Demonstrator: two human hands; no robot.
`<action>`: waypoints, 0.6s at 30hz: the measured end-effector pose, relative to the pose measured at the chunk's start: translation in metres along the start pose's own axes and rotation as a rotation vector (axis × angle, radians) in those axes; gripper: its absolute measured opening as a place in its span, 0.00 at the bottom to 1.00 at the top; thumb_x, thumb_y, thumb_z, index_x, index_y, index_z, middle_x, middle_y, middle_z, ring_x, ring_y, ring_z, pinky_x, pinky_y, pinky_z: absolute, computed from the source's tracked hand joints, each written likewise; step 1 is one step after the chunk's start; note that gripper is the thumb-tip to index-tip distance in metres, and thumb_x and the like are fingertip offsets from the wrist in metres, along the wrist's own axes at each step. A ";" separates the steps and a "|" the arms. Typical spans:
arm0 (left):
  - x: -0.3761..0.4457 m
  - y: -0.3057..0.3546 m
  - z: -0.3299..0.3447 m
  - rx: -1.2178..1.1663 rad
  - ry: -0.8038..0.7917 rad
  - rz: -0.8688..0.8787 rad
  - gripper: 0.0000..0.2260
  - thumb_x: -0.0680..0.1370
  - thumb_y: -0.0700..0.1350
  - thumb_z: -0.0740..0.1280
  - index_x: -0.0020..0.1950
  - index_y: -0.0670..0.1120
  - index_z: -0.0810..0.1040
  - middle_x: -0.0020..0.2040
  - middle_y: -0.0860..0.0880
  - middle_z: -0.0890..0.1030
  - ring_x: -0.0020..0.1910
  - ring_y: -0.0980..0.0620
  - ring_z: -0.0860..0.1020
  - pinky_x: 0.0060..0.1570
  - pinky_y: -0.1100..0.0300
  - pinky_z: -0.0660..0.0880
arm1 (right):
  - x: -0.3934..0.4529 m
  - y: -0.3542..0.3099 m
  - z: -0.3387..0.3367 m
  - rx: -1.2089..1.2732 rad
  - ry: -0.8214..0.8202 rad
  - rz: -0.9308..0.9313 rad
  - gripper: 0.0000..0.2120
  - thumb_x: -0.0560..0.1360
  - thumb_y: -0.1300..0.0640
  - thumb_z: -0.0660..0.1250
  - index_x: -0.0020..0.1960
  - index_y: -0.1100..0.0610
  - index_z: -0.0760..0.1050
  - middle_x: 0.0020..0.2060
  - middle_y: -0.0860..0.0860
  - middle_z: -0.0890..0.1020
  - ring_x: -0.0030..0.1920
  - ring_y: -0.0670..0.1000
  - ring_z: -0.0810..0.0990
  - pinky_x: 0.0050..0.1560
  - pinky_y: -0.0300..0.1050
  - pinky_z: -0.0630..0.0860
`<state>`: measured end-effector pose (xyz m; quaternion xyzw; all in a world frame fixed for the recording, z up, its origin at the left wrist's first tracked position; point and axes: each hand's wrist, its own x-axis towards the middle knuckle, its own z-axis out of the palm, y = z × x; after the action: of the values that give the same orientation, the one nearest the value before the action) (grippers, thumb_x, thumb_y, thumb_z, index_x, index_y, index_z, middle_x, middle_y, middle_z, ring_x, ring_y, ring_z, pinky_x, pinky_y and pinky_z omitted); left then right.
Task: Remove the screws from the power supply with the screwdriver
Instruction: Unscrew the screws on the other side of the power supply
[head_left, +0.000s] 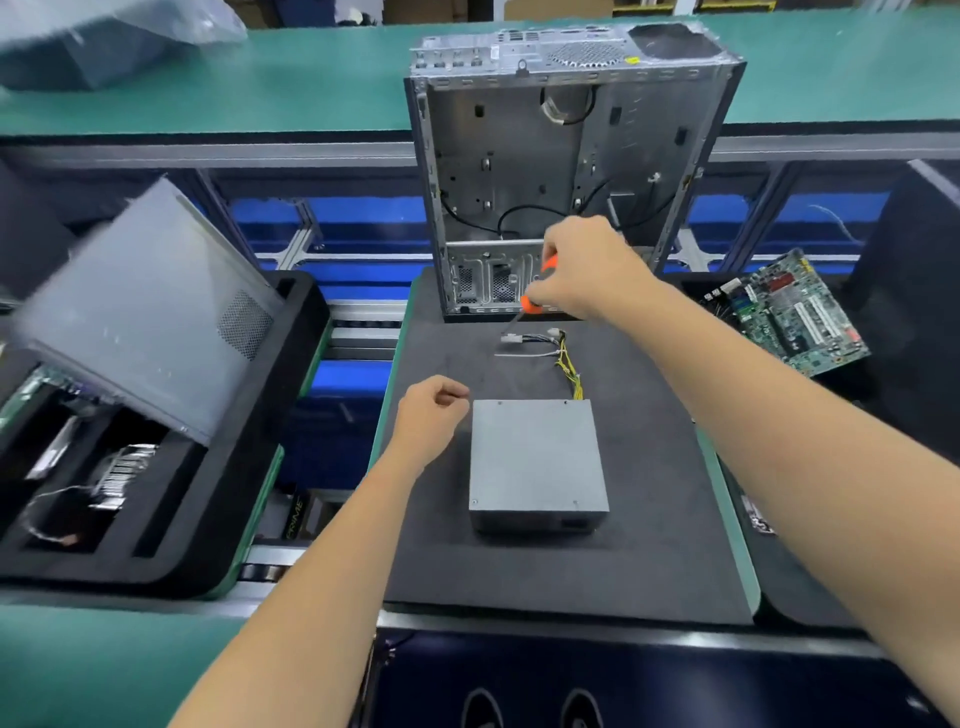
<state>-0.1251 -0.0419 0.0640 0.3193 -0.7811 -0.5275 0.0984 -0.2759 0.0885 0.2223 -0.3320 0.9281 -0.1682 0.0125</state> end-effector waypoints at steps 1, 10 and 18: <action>-0.001 0.000 -0.005 0.011 -0.030 -0.004 0.05 0.75 0.40 0.68 0.45 0.50 0.79 0.41 0.50 0.81 0.39 0.54 0.79 0.42 0.60 0.77 | -0.003 -0.009 -0.003 0.015 -0.011 -0.055 0.14 0.65 0.56 0.72 0.45 0.65 0.80 0.40 0.61 0.83 0.35 0.55 0.75 0.36 0.49 0.78; -0.034 -0.001 -0.037 0.154 -0.431 0.095 0.06 0.71 0.35 0.67 0.44 0.43 0.80 0.40 0.45 0.84 0.38 0.49 0.81 0.47 0.51 0.79 | -0.038 -0.065 0.015 -0.019 -0.357 -0.342 0.17 0.61 0.52 0.71 0.25 0.58 0.66 0.20 0.50 0.63 0.27 0.53 0.61 0.25 0.39 0.56; -0.056 -0.007 -0.039 0.273 -0.517 0.177 0.07 0.71 0.42 0.72 0.40 0.54 0.82 0.46 0.57 0.83 0.44 0.59 0.81 0.47 0.66 0.76 | -0.056 -0.081 0.024 -0.106 -0.396 -0.471 0.19 0.63 0.51 0.71 0.23 0.57 0.64 0.19 0.49 0.63 0.24 0.52 0.61 0.23 0.39 0.57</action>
<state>-0.0594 -0.0392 0.0850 0.1154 -0.8687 -0.4707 -0.1020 -0.1794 0.0578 0.2211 -0.5642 0.8127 -0.0501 0.1364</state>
